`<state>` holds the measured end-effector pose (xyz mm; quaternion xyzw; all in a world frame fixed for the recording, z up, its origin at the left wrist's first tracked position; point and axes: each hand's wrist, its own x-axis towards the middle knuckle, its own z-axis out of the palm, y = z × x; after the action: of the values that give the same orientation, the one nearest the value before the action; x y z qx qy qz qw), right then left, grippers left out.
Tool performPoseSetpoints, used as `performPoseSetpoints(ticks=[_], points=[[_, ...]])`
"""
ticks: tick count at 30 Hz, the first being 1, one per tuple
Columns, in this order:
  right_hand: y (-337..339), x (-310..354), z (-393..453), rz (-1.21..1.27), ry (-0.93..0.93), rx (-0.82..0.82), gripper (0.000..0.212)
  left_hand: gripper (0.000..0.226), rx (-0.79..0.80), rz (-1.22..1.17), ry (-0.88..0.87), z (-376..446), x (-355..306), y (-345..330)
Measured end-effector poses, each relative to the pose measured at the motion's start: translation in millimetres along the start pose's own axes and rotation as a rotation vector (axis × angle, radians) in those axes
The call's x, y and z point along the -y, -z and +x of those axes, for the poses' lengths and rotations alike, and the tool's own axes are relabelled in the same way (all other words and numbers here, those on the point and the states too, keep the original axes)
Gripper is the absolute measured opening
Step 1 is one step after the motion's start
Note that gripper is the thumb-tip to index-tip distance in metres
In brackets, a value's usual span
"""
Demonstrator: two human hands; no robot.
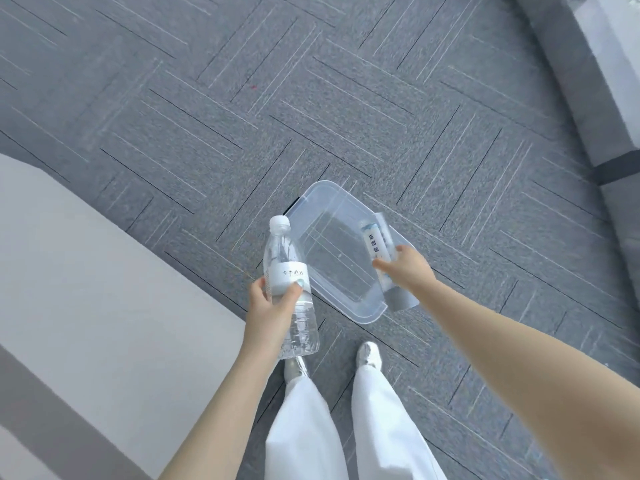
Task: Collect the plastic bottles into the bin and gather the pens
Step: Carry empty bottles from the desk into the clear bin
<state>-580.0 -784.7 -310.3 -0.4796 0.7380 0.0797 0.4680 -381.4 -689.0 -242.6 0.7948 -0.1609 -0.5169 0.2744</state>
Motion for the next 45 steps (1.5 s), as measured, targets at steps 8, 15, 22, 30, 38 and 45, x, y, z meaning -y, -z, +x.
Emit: performPoseSetpoints(ticks=[8,15,22,30,38,45], points=[[2.4,-1.2,3.1,-0.076,-0.011,-0.032,0.075,0.043,-0.028,0.023,0.030,19.5,0.6,-1.4],[-5.6,-21.3,5.5,-0.012,-0.043,0.028,0.069,0.056,0.041,0.143,0.075,58.5,-10.9,-40.0],[-17.0,-28.8,18.2,0.021,-0.011,0.070,0.060,0.079,0.116,0.185,0.111,96.3,-7.7,-72.3],[-4.3,-7.9,3.7,0.081,0.069,0.044,0.051,0.064,0.089,0.199,0.022,73.5,-2.9,-39.5],[15.9,20.9,-31.9,0.090,0.175,0.055,0.045,0.045,0.047,0.214,-0.046,27.3,-17.8,-10.8],[58.4,66.9,-86.3,-0.026,0.339,0.067,0.040,0.037,-0.067,0.156,-0.140,-32.7,-54.5,18.0]])
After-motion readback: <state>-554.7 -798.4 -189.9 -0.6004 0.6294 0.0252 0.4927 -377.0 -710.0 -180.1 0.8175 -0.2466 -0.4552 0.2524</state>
